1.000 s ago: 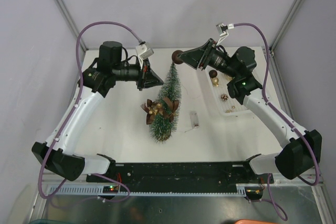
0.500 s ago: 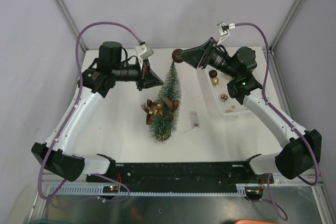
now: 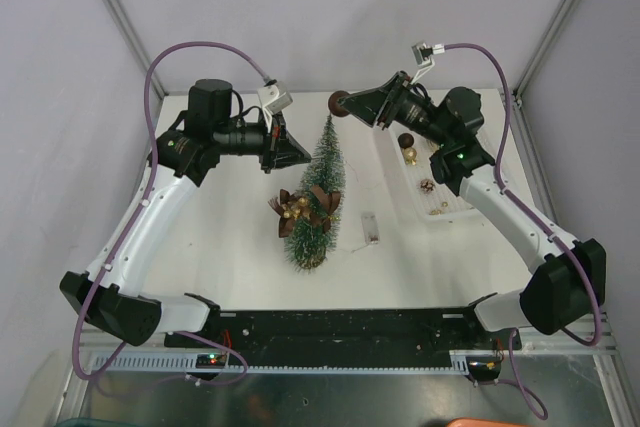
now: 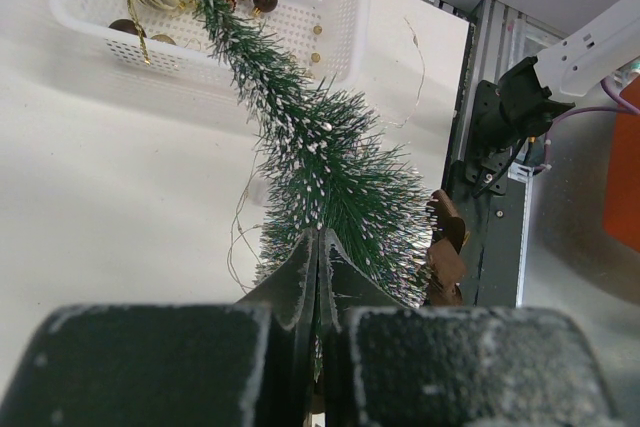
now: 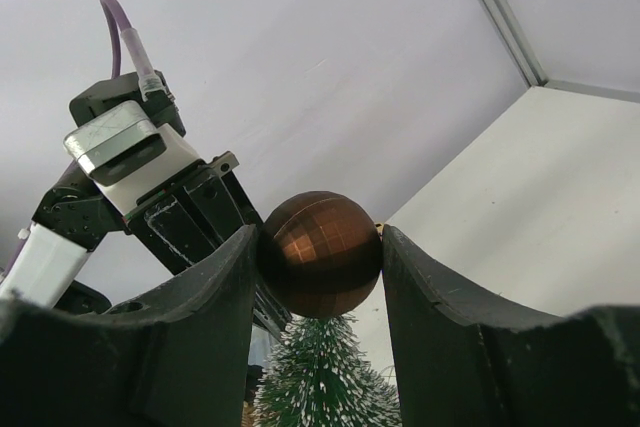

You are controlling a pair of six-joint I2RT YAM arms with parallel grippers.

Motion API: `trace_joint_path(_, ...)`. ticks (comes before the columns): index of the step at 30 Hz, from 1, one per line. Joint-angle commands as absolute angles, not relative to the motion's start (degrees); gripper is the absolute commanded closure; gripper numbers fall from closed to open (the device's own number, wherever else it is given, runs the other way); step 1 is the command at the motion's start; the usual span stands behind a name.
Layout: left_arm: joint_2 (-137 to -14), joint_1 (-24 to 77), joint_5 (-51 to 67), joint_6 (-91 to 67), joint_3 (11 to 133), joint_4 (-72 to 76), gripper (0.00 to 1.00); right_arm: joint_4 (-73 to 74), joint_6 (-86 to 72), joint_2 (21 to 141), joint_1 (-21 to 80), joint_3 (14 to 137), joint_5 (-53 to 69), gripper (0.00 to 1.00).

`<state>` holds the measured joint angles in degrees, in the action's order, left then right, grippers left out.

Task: Decorate the small christmas tree

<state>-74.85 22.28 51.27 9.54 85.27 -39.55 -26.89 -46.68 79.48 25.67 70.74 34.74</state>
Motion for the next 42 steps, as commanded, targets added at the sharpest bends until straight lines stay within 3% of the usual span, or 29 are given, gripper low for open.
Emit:
trace_joint_path(1, -73.2, 22.7, 52.2, 9.9, 85.6, -38.3, 1.00, -29.7, -46.7, 79.9, 26.0, 73.0, 34.3, 0.71)
trace_joint_path(42, -73.0, 22.7, 51.5, 9.9, 84.8, -38.0, 1.00, -31.8, -50.0, 77.0, 28.0, 73.0, 36.6, 0.71)
